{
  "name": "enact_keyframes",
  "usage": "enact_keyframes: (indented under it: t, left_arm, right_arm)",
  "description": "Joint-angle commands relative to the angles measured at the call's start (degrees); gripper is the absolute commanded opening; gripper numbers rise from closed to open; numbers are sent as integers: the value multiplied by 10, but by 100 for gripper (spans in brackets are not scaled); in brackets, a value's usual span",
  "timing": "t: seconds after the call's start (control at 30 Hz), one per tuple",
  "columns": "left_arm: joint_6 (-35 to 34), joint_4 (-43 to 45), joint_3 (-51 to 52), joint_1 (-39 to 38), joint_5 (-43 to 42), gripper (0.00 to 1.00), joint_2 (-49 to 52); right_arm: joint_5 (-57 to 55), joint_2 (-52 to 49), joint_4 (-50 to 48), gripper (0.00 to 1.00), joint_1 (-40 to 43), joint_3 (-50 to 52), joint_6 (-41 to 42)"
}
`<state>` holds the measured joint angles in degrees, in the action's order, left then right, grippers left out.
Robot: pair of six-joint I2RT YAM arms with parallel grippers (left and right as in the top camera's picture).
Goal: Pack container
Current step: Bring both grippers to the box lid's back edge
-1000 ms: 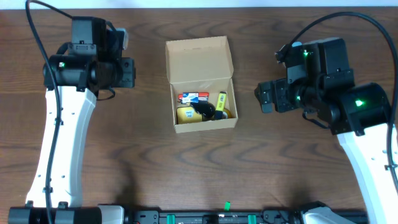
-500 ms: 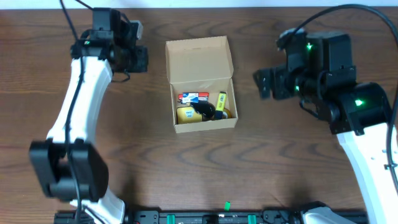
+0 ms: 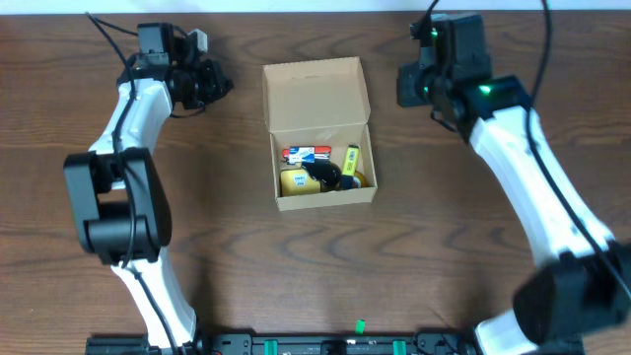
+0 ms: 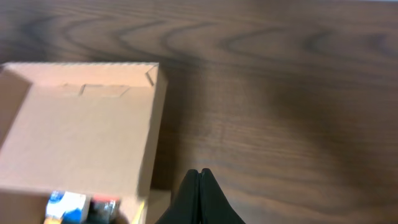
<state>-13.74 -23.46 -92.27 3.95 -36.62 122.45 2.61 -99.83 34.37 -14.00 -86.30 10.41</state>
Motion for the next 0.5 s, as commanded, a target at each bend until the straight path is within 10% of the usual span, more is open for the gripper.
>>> enact_keyframes:
  t: [0.0,0.47]
  left_arm:
    - [-26,-9,-49,-4,-54,5,41]
    - [-62,-20,-88,-40,-155,6,102]
  right_arm:
    - [65,-53,-34,1,33,-6,47]
    - [391,-250,-196,1,83,-6,153]
